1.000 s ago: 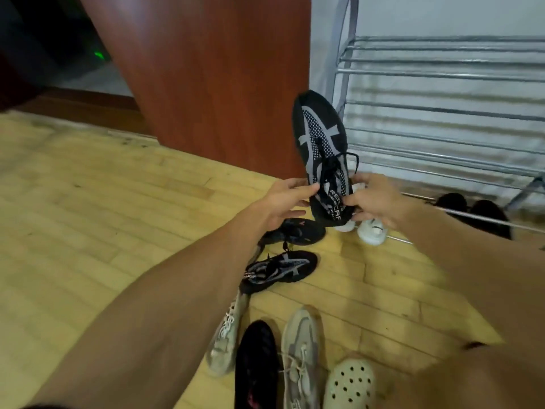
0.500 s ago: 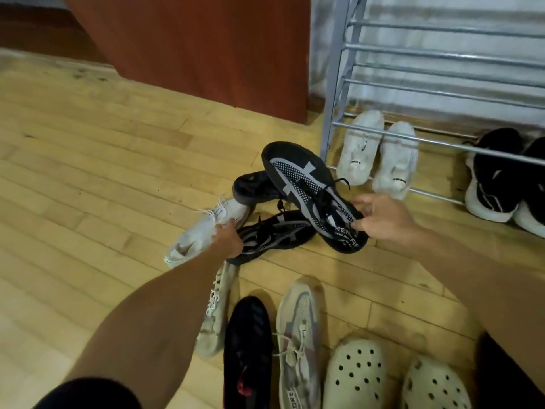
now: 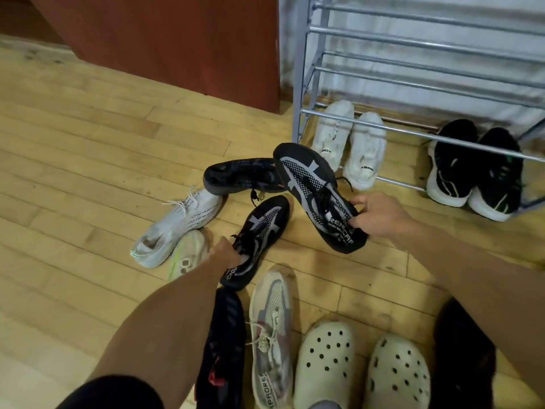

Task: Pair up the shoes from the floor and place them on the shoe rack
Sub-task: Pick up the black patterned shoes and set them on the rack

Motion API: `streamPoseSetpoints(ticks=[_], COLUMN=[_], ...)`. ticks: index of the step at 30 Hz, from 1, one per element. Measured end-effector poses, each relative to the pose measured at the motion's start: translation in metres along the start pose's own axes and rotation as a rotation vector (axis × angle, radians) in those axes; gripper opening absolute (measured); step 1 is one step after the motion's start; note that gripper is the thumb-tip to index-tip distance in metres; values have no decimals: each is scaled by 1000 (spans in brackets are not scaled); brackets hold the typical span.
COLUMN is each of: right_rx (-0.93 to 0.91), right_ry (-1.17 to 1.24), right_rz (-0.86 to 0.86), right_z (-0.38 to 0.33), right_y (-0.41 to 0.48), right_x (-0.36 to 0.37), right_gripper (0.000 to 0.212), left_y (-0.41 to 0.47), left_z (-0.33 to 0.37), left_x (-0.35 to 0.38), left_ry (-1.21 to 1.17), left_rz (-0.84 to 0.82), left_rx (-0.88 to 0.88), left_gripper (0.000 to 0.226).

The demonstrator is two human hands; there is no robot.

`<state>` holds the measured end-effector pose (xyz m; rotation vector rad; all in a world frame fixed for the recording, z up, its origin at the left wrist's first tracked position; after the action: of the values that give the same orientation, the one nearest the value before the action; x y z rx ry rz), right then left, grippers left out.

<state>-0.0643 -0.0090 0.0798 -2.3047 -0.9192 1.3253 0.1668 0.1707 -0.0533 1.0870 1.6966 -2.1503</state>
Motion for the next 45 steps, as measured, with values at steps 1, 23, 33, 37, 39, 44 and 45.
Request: streamPoseSetpoints(ticks=[1,23,33,37,39,44,45], right_rx=[9,53,144,134,132,135,131], right_ry=[-8,161,644,770,814,839,854], right_rz=[3,163,202,229,261,339,351], right_z=[1,-8,-3,-12,-15,-17,-16], right_y=[-3,-71,-67,-41,-23,26,37], right_x=[-3,-39,-90,-105,-114,-140,-145], right_gripper=[54,35,15,9,8,12,19], left_y=[-2,-90,-144,-146,-141,-118,-112], left_z=[0,17,114,162,187,241,250], left_x=[2,-79,-113,-126,-134,-155,-158], left_ry=[-46,-429,-605,-678,-715,-746,-744], left_rz=[12,-111,-89,-65,-34,27,25], left_rx=[-2,431,616,627,623,624,617], left_gripper=[67,27,9,8,9,7,7])
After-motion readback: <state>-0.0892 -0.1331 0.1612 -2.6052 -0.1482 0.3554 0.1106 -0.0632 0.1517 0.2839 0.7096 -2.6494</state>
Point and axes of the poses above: each hand's wrist, its own y-axis towards the middle knuckle, its own x-axis out of the palm, z = x × y, the point moved 1 cm from there along y, towards the middle knuckle, and after that the axes turned 3 degrees about y, right-handed, at the moved point
